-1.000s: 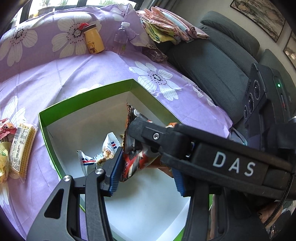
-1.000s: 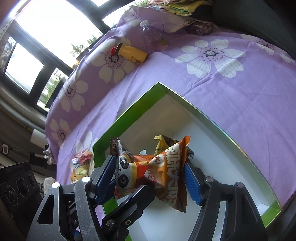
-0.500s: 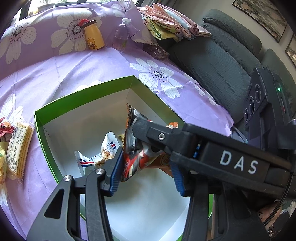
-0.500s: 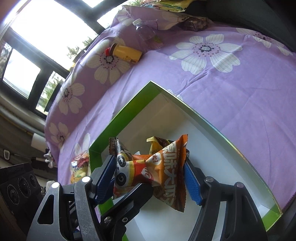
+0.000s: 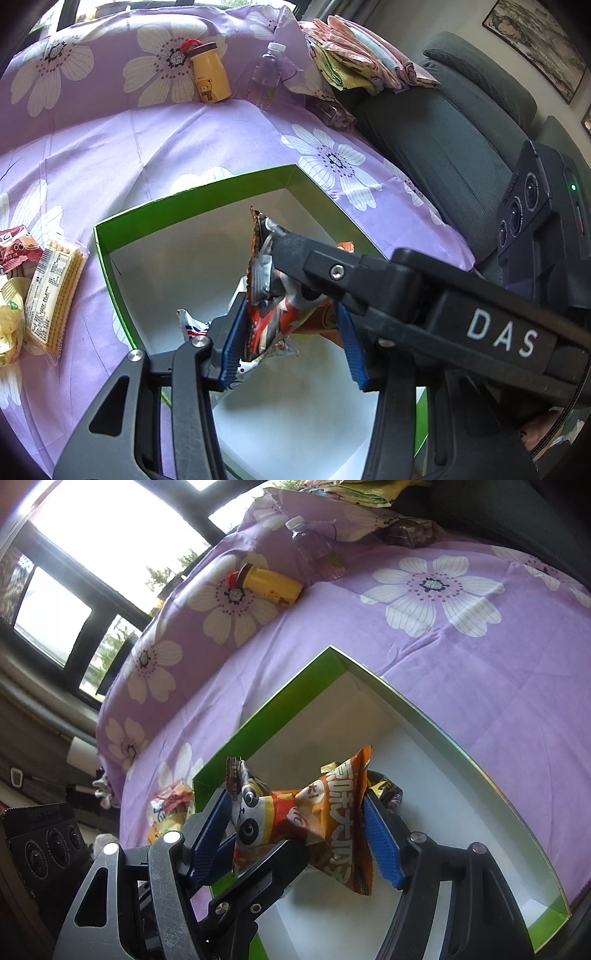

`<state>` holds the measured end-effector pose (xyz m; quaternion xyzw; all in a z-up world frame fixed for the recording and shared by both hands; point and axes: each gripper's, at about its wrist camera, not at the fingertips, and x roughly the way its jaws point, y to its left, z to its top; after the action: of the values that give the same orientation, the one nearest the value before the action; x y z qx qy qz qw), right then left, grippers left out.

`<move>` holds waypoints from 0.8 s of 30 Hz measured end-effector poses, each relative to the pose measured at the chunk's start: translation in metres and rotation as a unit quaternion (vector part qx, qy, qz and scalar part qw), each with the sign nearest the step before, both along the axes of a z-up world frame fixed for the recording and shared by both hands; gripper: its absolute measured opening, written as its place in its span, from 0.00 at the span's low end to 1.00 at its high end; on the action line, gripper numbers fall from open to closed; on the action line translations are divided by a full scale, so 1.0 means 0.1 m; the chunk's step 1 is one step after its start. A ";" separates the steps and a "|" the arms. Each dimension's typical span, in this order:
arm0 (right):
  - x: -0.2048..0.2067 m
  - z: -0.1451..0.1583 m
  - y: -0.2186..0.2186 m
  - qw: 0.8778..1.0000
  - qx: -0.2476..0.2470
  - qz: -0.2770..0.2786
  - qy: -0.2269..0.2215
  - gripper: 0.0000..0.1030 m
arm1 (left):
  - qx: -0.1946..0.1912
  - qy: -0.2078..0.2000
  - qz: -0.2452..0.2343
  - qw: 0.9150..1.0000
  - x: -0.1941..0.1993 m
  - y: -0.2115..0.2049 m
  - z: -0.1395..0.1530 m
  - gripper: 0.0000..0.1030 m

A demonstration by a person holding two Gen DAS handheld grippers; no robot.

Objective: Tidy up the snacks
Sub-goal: 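Lower the panda-print bag into the green box and open the right tool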

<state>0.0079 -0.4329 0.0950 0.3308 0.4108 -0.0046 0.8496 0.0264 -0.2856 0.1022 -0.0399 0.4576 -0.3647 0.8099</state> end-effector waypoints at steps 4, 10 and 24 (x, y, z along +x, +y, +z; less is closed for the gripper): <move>0.13 0.02 0.05 1.000 0.000 0.012 -0.006 0.71 | 0.001 0.001 0.017 1.000 0.10 0.06 0.01 0.46; 0.31 0.00 0.07 1.000 -0.001 0.020 -0.013 0.71 | 0.016 0.013 0.046 0.999 0.27 0.11 -0.07 0.44; 0.48 -0.18 0.09 0.999 0.030 0.032 0.001 0.71 | 0.030 0.026 0.069 0.997 0.40 0.14 -0.20 0.32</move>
<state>0.0557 -0.4244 0.0772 0.3429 0.4221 0.0349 0.8385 0.0663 -0.2721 0.0823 -0.0563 0.4854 -0.2929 0.8218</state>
